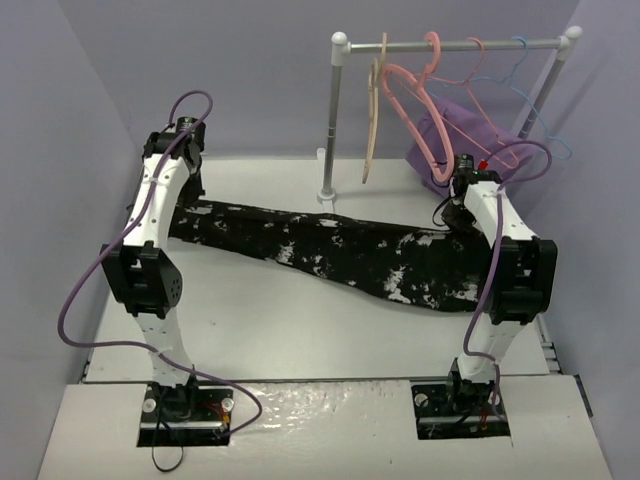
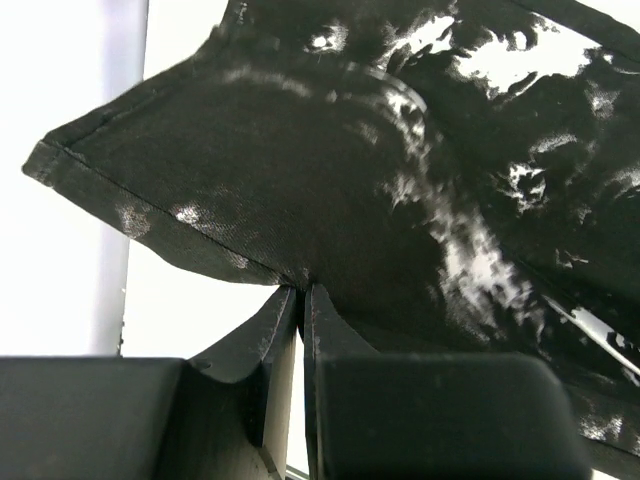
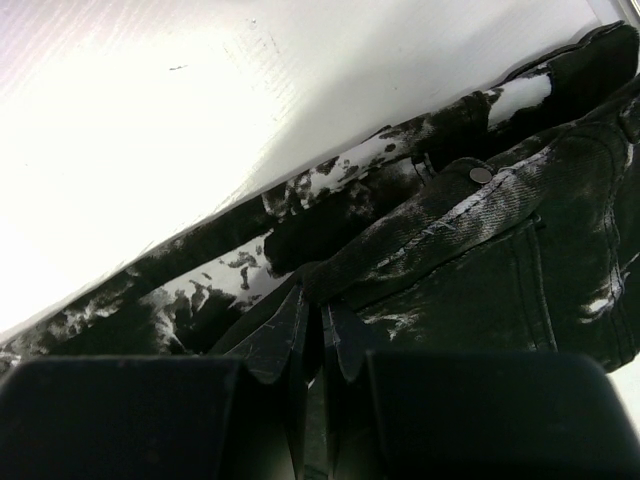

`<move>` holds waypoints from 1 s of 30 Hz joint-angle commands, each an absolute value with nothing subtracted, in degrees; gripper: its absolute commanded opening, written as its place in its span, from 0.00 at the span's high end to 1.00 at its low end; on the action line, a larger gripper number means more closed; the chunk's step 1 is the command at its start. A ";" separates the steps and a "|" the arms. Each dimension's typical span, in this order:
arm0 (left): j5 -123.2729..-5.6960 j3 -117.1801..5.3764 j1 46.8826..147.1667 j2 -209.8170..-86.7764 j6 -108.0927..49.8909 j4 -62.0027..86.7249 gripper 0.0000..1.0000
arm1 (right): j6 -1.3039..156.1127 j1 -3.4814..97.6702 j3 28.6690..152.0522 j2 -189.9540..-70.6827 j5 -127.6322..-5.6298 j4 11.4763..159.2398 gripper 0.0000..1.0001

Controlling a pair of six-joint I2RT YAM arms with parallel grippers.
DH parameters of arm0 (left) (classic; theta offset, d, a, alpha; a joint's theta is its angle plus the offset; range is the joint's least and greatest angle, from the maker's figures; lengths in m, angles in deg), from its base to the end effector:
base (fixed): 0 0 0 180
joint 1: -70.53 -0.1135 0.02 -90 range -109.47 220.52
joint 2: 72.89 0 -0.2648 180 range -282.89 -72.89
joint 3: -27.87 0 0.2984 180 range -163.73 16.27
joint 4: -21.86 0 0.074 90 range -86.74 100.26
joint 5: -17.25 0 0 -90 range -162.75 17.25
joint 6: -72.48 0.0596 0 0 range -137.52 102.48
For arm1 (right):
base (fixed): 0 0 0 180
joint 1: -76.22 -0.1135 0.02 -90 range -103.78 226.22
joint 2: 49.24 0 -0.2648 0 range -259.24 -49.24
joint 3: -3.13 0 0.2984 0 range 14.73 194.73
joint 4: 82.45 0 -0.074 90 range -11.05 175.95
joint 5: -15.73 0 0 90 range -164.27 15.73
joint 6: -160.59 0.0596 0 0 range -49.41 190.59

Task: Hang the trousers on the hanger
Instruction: Fold the trousers at the center of the board.

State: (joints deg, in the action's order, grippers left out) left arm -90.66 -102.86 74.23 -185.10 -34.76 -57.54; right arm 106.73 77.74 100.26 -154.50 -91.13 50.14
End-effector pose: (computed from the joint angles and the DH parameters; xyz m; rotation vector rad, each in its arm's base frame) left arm 0.4669 -0.0118 0.3392 -0.4081 2.5441 0.2774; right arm 0.4586 -0.0295 0.2187 0.9089 2.3119 -0.1221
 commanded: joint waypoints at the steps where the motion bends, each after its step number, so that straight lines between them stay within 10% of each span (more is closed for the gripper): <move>1: -113.16 -106.90 69.08 -187.47 -29.81 -60.71 1.00 | 103.71 83.34 99.53 -151.07 -112.94 48.90 1.00; 19: -119.34 -132.24 69.91 -212.78 -27.91 -66.72 1.00 | 103.81 83.43 99.15 -153.52 -112.19 50.27 0.99; 30: -124.02 -128.08 74.59 -213.78 -20.81 -43.04 0.81 | 102.41 83.33 102.01 -152.41 -110.72 50.92 0.71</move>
State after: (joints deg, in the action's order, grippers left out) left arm -111.29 -126.29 77.56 -219.39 -26.99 -53.35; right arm 105.06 80.29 98.68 -155.04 -99.38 52.01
